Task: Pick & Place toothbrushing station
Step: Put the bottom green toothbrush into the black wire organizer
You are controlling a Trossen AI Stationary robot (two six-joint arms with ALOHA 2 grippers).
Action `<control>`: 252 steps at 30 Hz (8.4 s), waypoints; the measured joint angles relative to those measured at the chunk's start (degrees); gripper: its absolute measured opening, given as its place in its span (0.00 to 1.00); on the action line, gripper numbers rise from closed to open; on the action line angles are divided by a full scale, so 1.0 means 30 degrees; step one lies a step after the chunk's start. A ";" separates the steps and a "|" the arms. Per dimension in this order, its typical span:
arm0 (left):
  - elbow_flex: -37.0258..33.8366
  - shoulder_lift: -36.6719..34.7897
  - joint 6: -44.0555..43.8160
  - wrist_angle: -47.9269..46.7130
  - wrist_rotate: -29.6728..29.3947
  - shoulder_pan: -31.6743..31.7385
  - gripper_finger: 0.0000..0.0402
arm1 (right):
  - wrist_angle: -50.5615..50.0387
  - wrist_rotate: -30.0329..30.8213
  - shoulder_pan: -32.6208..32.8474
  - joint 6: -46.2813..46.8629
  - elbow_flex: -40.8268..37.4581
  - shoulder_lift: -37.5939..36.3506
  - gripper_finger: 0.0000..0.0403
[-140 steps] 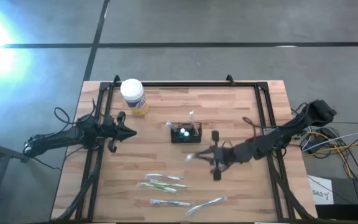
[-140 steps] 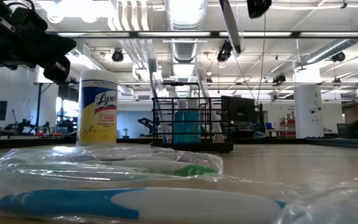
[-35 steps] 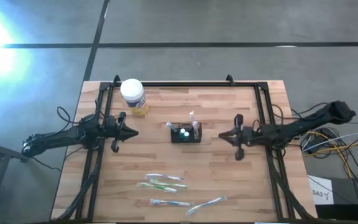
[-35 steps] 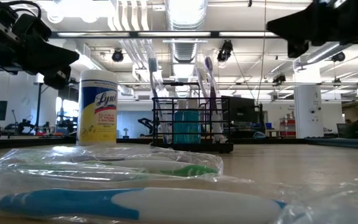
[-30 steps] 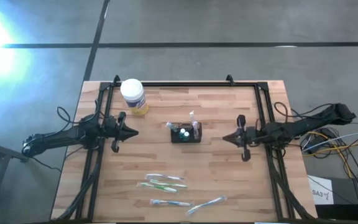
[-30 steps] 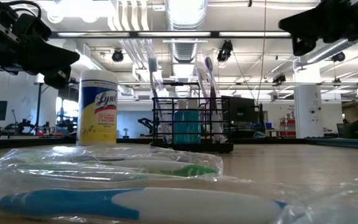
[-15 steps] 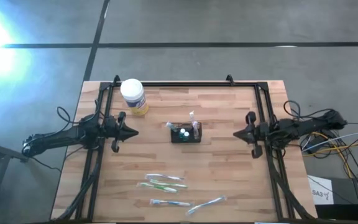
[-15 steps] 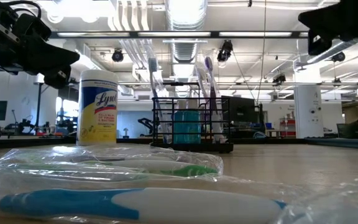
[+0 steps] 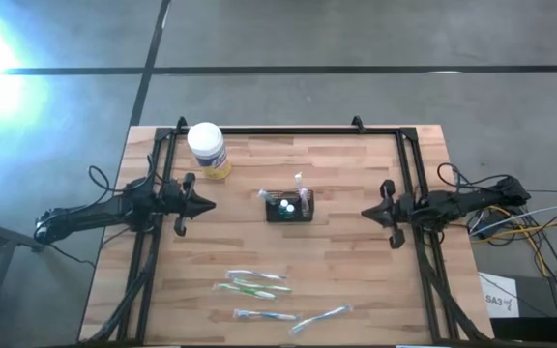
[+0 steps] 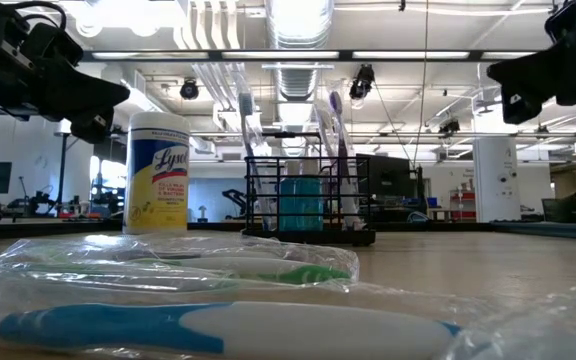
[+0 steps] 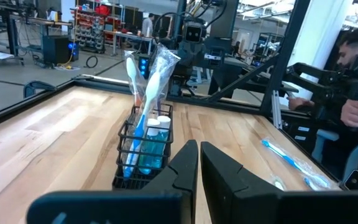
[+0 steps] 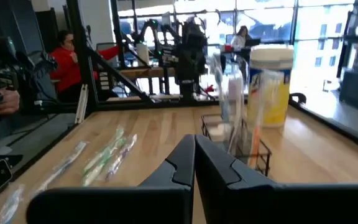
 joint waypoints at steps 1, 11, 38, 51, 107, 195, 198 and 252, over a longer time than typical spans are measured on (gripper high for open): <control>0.0000 0.0000 0.0000 0.0000 -0.0007 0.0000 0.06 | -0.0145 0.0155 0.0000 0.0207 0.0000 -0.0017 0.02; 0.0000 0.0036 -0.0124 0.0000 -0.0004 0.0000 0.06 | -0.0048 0.0380 -0.0007 0.0313 0.0007 0.0063 0.02; 0.3367 0.3090 -0.2171 0.0372 -0.0390 -0.5814 0.01 | -0.0118 0.0807 0.0000 -0.0085 0.0015 0.0078 0.02; 0.5911 0.9710 -0.4524 0.0160 -0.6517 -1.3038 0.17 | -0.0627 0.0949 0.0000 0.0296 0.0022 0.0085 0.02; 1.5752 2.8334 -0.8095 -0.8539 -0.7520 -1.7901 0.24 | -0.0572 0.0890 0.0007 0.1008 0.0036 0.1178 0.02; 2.8990 2.8232 -0.1042 -2.4721 -1.8489 -1.1860 0.01 | -1.5782 0.1867 0.0401 0.1360 2.6490 2.6824 0.20; 2.8978 2.8274 -0.1049 -2.4717 -1.9064 -1.1731 0.00 | -1.6926 0.1888 0.0597 0.1350 2.7954 2.8508 0.31; 2.8909 2.6720 -0.1142 -2.4543 -1.9461 -1.2671 0.27 | -2.0665 0.5218 0.0827 0.1499 3.0692 3.1198 0.05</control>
